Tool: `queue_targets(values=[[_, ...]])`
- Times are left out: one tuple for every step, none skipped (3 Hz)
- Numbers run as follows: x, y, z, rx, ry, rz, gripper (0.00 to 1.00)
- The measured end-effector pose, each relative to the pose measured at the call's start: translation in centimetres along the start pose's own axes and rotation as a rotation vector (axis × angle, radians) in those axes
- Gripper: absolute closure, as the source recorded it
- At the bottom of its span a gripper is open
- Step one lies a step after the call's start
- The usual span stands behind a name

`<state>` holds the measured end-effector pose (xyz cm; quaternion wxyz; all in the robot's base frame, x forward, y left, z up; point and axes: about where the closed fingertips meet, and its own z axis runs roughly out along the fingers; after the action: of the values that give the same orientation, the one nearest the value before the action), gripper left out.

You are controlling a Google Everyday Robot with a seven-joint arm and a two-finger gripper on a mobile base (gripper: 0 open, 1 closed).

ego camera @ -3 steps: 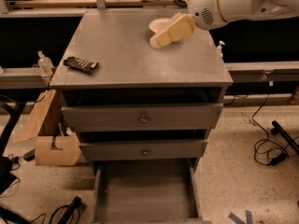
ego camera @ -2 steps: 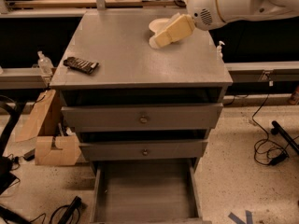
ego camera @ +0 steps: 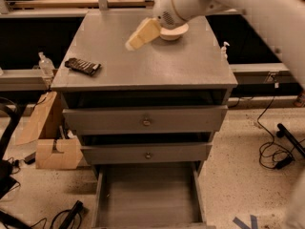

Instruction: Place rxbar chocolate into bottom drawer

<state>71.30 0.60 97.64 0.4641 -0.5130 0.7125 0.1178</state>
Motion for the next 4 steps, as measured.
queue_targets(values=[[-1.2,-0.2,6.9,-0.029,0.04,-0.03,0.0],[-2.2,0.7,11.8,-0.074,0.035,-0.024,0.0],[-3.0,3.0,15.6,-0.138,0.033,0.002,0.0],[-3.4,5.3,18.1,-0.2,0.044,0.035,0.0]])
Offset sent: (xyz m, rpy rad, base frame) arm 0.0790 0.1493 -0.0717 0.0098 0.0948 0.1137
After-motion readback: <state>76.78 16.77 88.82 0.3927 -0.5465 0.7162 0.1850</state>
